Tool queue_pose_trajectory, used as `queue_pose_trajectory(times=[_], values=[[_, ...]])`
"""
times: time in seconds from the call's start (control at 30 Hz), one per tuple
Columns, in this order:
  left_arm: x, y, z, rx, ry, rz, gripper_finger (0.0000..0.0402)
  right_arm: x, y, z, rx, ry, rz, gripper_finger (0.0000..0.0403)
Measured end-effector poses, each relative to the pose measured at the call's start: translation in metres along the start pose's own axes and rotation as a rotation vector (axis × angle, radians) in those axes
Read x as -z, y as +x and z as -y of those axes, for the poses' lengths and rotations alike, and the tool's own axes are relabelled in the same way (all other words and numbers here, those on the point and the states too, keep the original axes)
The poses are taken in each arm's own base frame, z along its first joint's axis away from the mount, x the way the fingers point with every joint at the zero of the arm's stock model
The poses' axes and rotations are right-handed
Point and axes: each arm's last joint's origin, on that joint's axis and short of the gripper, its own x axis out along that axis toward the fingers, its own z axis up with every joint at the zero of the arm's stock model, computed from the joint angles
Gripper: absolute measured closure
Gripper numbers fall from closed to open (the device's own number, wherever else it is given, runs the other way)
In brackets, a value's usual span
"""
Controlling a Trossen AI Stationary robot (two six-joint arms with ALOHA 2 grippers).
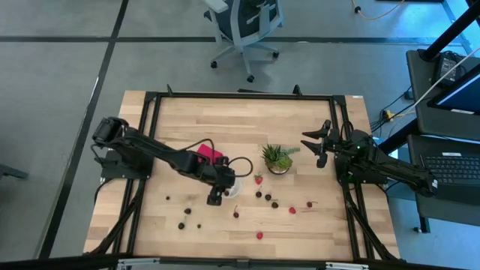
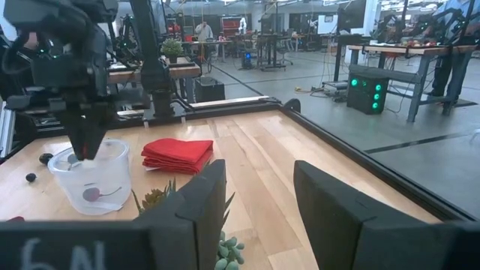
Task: Pick and placing Produce into tupperware
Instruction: Put the red cherry into the container, then put the blackberry into the container
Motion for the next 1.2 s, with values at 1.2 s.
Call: queue_pose_trajectory(times=[1.2], values=[[0.007,0.01,-0.002,-0.008,0.022,-0.078,0.0229,0.0,0.0,0.0,0.0,0.0,-0.001,0.0242]])
